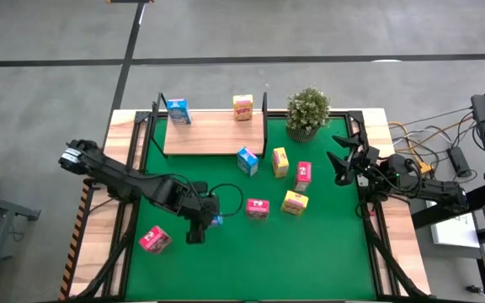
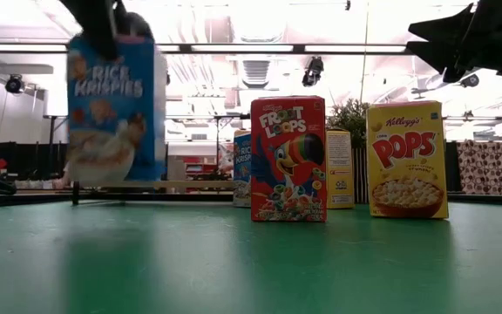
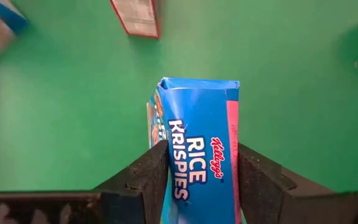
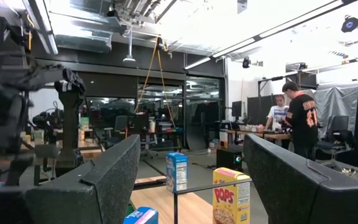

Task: Stack cereal on shelf
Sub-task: Put the bottom blue cereal box aligned with the other blue cereal box on the shelf

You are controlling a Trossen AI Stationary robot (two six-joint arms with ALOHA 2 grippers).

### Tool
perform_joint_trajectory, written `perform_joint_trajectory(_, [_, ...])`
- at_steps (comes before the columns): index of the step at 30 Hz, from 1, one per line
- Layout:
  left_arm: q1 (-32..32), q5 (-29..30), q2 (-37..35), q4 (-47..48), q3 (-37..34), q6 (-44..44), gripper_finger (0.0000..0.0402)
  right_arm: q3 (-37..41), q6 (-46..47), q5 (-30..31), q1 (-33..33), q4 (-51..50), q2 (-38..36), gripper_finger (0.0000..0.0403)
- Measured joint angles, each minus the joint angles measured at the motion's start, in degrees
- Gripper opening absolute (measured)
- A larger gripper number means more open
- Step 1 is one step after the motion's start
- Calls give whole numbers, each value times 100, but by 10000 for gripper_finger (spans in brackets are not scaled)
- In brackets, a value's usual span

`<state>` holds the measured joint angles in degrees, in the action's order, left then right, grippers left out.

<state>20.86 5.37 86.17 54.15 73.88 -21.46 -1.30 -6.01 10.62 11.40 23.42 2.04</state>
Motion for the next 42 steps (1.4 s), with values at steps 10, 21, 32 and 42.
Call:
perform_joint_trajectory(10, [-1448, 919, -77, 1968, 1093, 2589, 147, 0, 80, -1, 0, 0, 0, 274])
perform_joint_trajectory(21, [-4238, 392, -646, 1693, 719, 4788, 147, 0, 156, -1, 0, -4, 0, 274])
perform_joint_trajectory(32, [-5940, -40, -621, 1285, 103, 5401, 147, 0, 161, -2, 0, -22, 2, 274])
perform_joint_trajectory(42, [-6078, -42, -595, 1082, -10, 5749, 147, 0, 154, -2, 0, -30, 2, 274])
